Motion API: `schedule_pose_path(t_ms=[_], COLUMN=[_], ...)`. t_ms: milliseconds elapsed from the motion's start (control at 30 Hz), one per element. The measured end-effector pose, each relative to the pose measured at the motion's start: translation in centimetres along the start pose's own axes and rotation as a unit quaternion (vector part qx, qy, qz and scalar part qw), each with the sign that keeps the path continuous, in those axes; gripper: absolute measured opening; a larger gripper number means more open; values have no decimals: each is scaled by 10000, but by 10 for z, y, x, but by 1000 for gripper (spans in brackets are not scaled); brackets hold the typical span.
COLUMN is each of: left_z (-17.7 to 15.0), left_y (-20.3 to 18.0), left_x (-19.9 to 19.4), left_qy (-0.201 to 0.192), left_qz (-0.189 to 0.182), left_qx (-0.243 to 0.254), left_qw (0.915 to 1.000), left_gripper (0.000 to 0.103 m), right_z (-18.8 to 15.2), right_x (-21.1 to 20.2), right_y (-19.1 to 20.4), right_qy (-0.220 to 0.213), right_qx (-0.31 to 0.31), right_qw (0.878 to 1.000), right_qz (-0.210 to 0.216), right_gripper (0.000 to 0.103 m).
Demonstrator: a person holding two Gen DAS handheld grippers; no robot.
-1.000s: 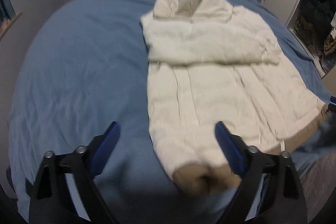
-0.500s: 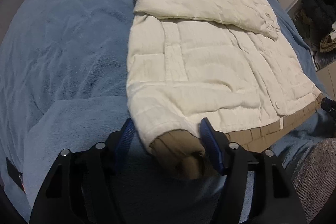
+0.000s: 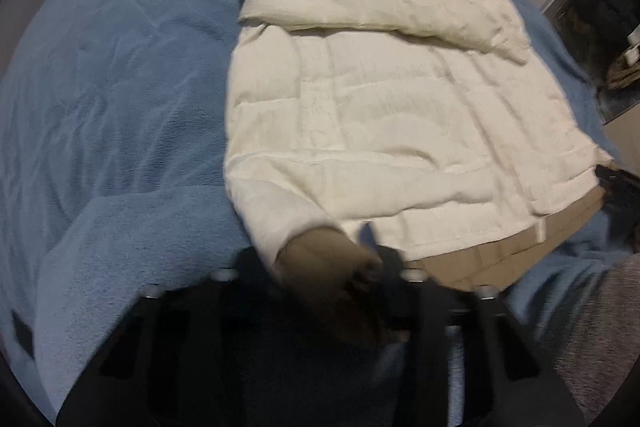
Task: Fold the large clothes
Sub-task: 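Lift the hem with both tools and fold it toward the hood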
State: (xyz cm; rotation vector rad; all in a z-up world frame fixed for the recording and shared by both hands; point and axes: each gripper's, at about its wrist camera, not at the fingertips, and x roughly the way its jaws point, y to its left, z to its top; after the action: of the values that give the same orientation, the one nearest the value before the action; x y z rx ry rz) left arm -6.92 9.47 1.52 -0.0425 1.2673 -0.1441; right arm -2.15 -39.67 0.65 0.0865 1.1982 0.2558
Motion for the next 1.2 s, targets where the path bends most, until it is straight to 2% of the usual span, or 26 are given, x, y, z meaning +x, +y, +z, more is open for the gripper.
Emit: schedule_pose_path(t_ms=[100, 267, 467, 600, 767, 1000, 1200], left_z=[4, 32, 87, 130, 182, 262, 325], left_y=[1, -5, -1, 4, 17, 49, 71], left_x=[-7, -30, -58, -66, -61, -26, 21], left_qy=[-189, -656, -1197, -1488, -1645, -1609, -1289], left_qz=[-141, -148, -182, -142, -129, -257, -312], left_qx=[-66, 104, 70, 60, -79, -583, -958], left_qw=[9997, 9977, 9926, 9888, 9863, 9849, 9865], left_gripper=[20, 16, 14, 12, 11, 11, 12], right_z=[3, 29, 104, 155, 230, 320, 385], right_x=[-15, -47, -73, -76, -60, -21, 39], right_y=[2, 17, 23, 31, 33, 29, 25], right_qy=[-309, -901, -1405, -1703, -1867, -1989, -1803], right_qx=[-124, -489, -474, -595, -444, -161, 169], right_qw=[9994, 9946, 9883, 9831, 9809, 9798, 9835], right_qz=[101, 155, 369, 309, 320, 130, -40], right_gripper=[19, 13, 12, 11, 10, 10, 10])
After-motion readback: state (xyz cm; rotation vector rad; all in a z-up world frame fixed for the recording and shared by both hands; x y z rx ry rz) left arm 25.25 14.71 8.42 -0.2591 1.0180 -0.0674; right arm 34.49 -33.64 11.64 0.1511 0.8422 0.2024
